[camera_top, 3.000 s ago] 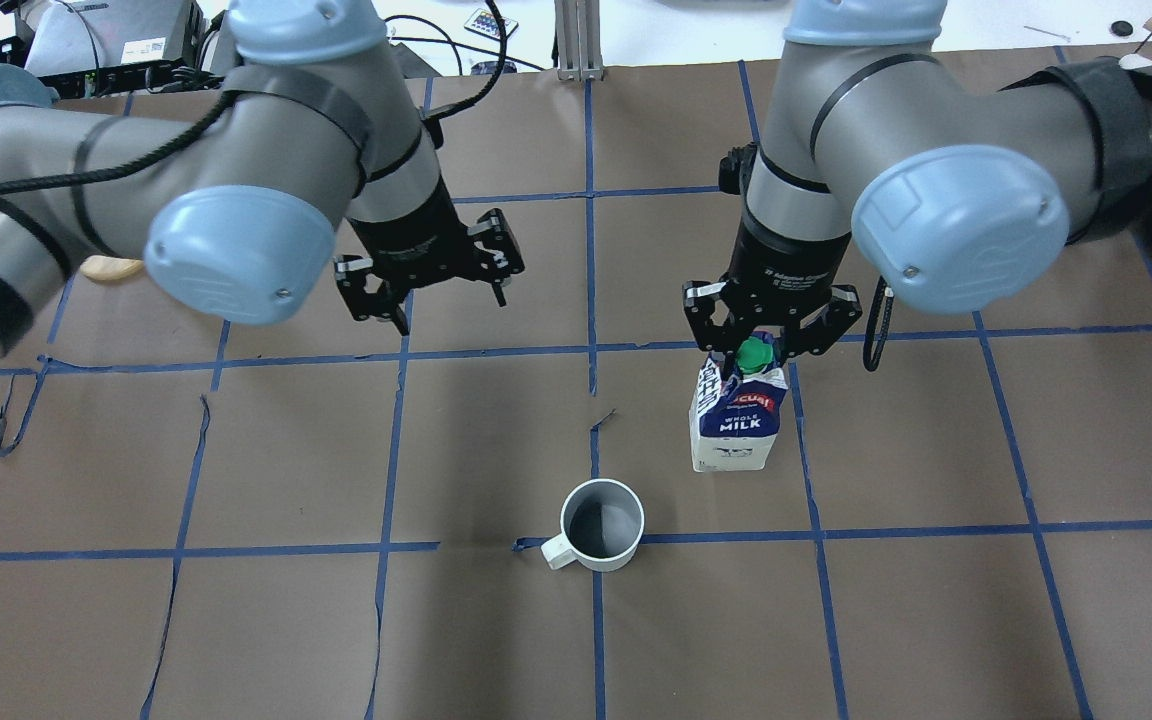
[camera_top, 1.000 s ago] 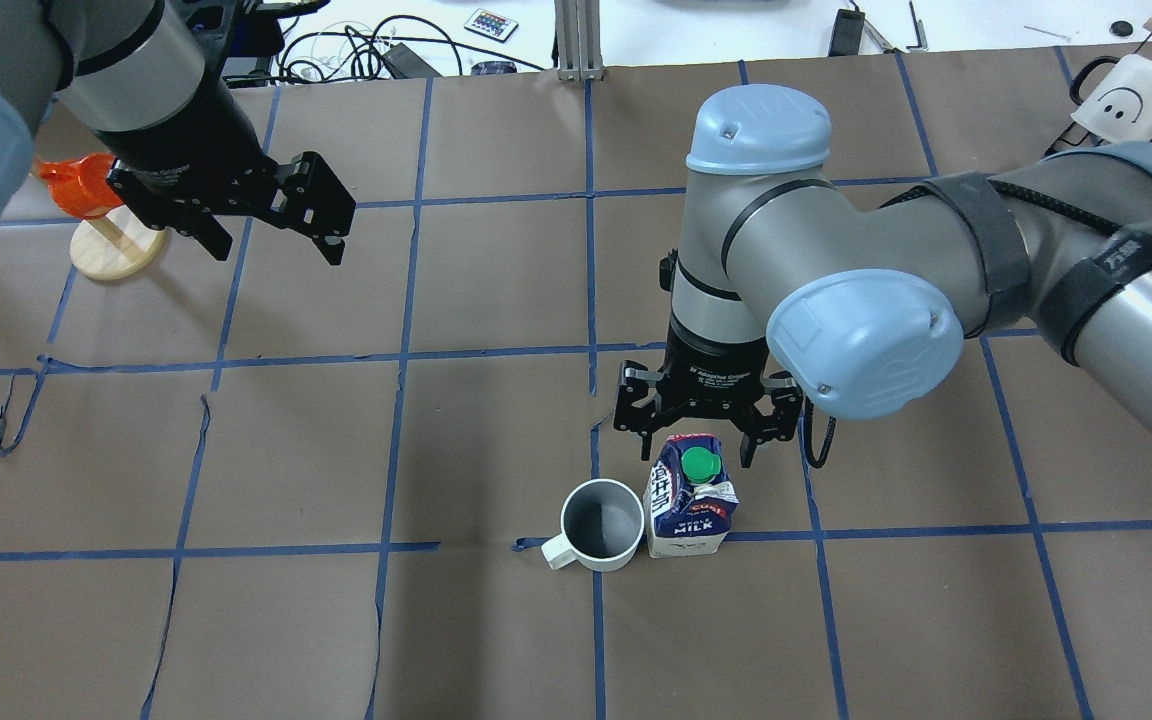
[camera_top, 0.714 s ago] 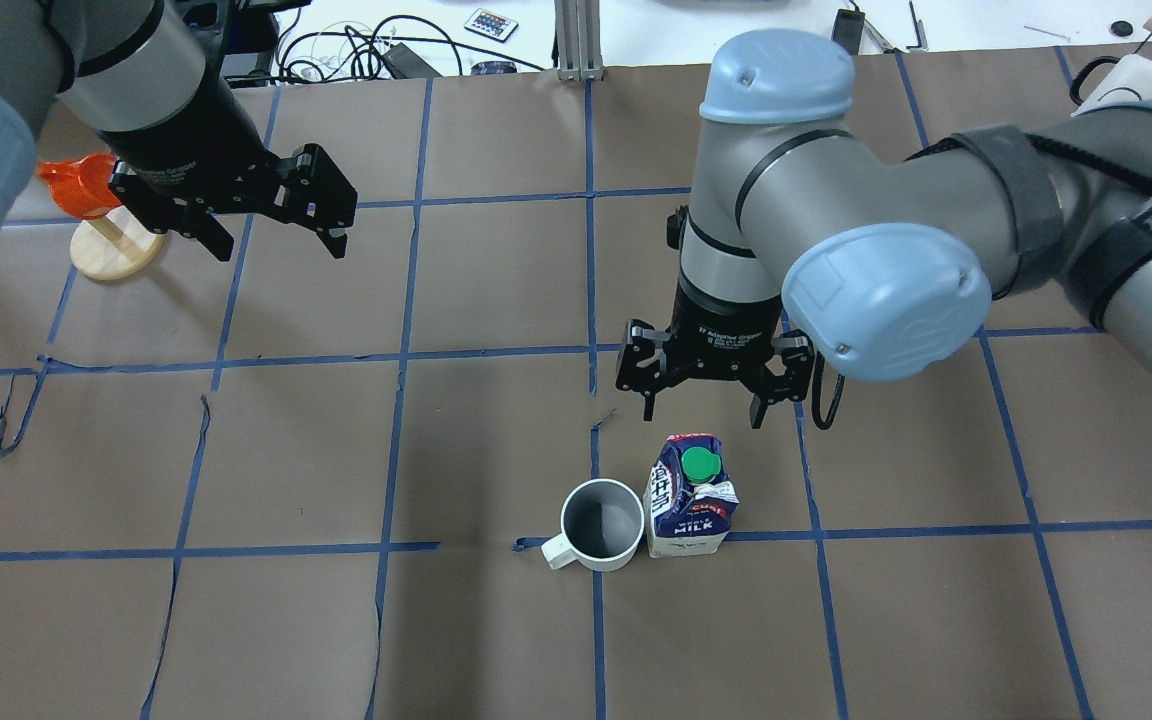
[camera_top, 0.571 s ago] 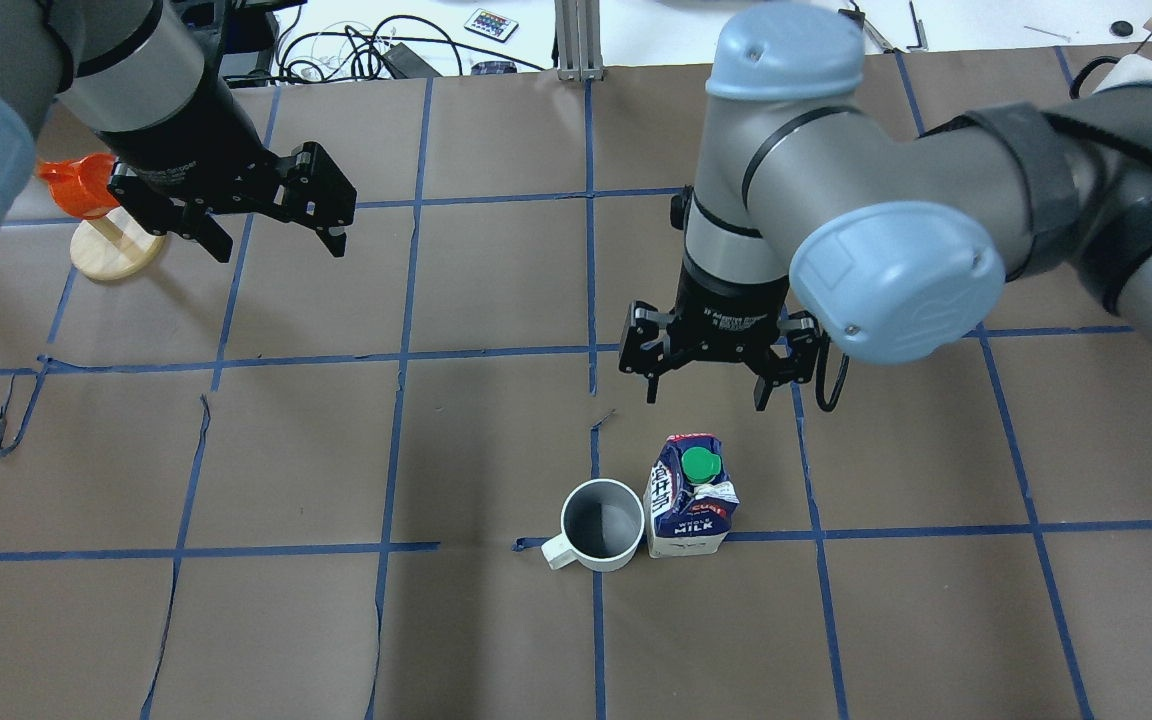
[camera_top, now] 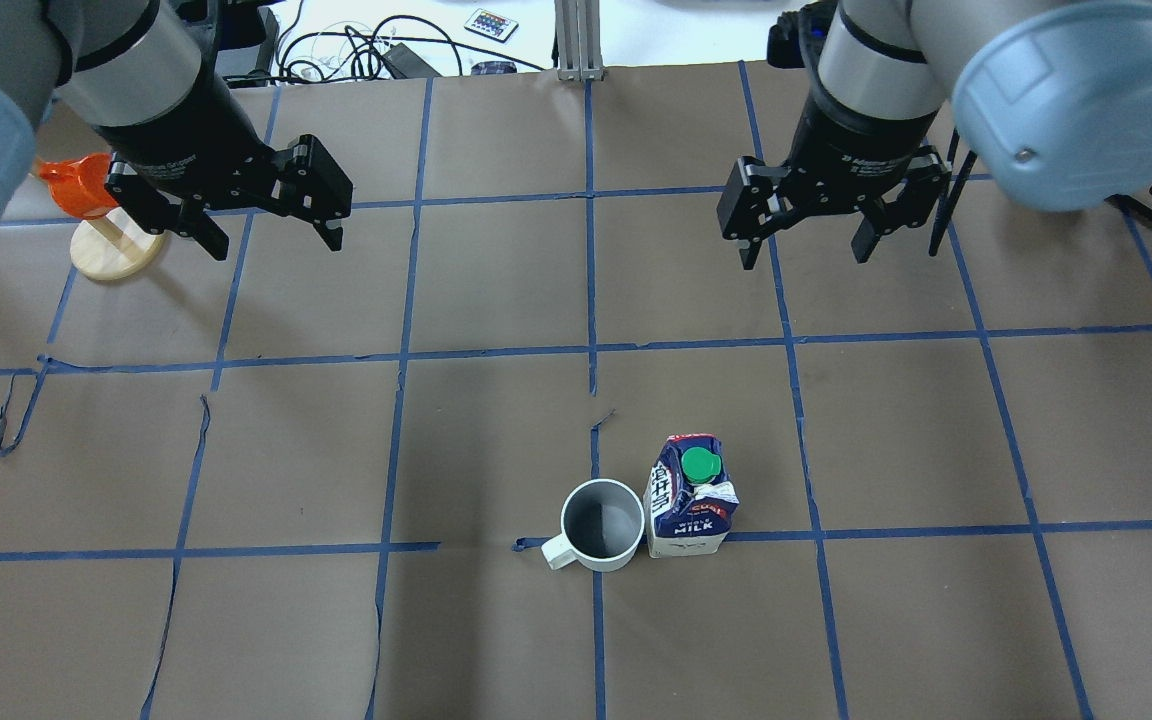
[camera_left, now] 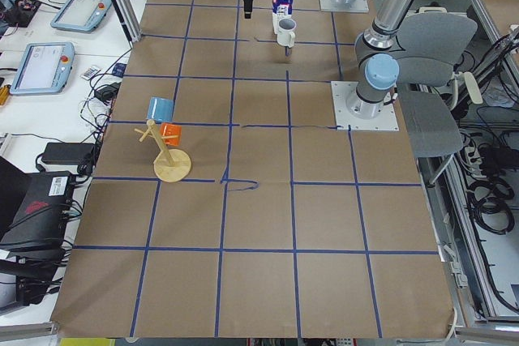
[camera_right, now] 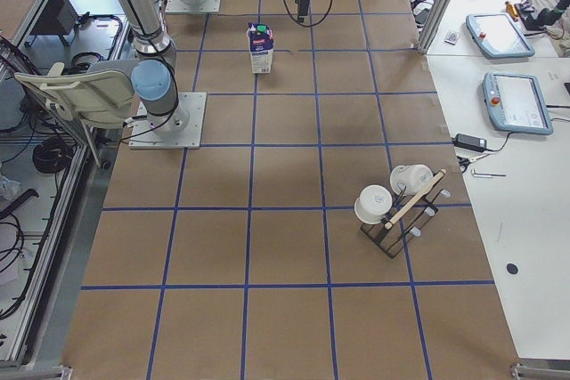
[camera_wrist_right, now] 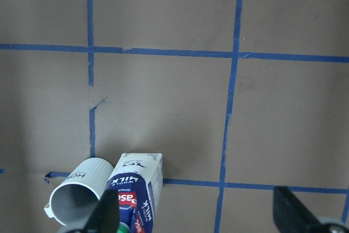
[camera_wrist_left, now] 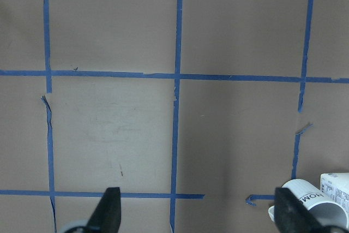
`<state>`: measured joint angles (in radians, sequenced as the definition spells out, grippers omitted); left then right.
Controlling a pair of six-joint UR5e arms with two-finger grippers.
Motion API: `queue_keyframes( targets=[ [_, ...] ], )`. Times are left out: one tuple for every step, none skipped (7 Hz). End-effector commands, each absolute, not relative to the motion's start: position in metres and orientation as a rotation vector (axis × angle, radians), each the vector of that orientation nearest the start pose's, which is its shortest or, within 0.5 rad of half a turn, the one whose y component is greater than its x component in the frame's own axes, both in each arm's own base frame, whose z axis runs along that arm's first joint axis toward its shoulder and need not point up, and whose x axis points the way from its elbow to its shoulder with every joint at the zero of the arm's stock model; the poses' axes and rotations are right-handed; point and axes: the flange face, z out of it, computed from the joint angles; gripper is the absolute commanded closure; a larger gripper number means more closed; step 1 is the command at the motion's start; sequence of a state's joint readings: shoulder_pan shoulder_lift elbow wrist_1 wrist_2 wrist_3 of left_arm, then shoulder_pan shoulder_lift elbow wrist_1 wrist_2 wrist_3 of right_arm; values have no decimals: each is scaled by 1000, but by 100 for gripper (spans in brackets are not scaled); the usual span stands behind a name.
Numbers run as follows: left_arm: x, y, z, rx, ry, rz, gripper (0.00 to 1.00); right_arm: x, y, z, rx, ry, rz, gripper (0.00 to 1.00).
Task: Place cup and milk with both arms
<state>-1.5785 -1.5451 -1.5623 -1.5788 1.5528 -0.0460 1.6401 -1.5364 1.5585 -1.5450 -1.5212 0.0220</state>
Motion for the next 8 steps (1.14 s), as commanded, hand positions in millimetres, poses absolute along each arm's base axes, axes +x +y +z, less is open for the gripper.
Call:
queue_keyframes(
  targets=[
    [-138,-483,504,-63,3157,-43,0,129,-501,474,15,3110,90,0],
    [-137,-484,504,-63,3158,-41,0,122,-495,476,23,3147,147,0],
    [-137,-486,502,-63,3155,-38,0,118,-491,477,26,3175,166,0],
    [-137,-488,505,-65,3156,-84,0,116,-490,478,33,3168,176,0],
    [-139,-487,506,-60,3160,-86,0,115,-490,479,39,3164,173,0],
    [-139,-485,501,-60,3157,-70,0,115,-490,478,39,3158,173,0],
    [-138,-486,499,-60,3155,-65,0,115,-490,479,39,3157,175,0],
    [-138,-487,496,-58,3149,-60,0,115,-489,478,39,3155,182,0]
  ],
)
